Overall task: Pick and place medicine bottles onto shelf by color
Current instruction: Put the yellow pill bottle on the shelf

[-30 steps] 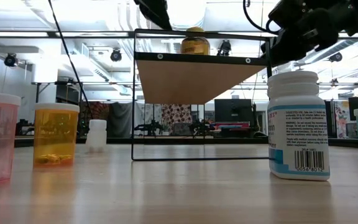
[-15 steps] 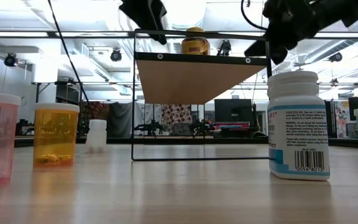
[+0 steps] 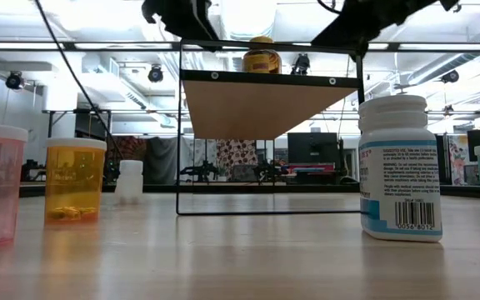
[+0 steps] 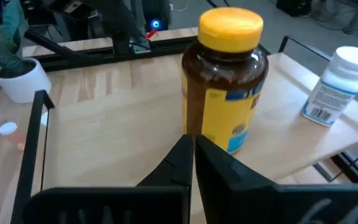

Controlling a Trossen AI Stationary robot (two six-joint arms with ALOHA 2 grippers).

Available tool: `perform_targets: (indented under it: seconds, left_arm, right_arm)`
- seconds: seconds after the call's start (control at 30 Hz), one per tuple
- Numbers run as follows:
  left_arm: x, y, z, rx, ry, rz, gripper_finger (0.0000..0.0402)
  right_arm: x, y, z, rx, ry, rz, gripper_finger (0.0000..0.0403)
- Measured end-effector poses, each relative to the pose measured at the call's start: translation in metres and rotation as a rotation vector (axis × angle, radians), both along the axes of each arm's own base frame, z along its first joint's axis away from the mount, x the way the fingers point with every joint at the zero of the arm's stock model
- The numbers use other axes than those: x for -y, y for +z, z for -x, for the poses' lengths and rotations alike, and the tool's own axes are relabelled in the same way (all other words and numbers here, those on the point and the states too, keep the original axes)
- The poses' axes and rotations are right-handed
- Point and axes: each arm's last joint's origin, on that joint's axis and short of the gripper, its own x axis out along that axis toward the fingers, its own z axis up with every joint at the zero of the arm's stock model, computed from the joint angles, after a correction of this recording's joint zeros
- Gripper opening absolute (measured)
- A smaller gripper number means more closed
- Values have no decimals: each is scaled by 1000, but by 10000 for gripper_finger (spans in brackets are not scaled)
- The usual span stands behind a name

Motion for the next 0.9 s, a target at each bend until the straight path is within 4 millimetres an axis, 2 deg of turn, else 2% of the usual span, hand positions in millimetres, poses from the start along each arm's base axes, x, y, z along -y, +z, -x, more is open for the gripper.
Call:
perform_targets:
  seconds: [0.2, 0.5, 0.7, 0.9]
  left_arm:
    - [-15, -1, 14, 149, 76, 18, 159]
    - [-32, -21, 6, 366, 182, -8, 159]
    - [-46, -44, -5, 344, 229, -13, 159]
    - [-50, -50, -18, 331, 208, -28, 159]
  right_arm:
    - [2, -2, -17, -17, -21, -50, 9]
    - [3, -32, -40, -99, -72, -139, 9]
    - [6, -42, -49, -119, -118, -132, 9]
    - [12, -38, -52, -120, -175, -88, 9]
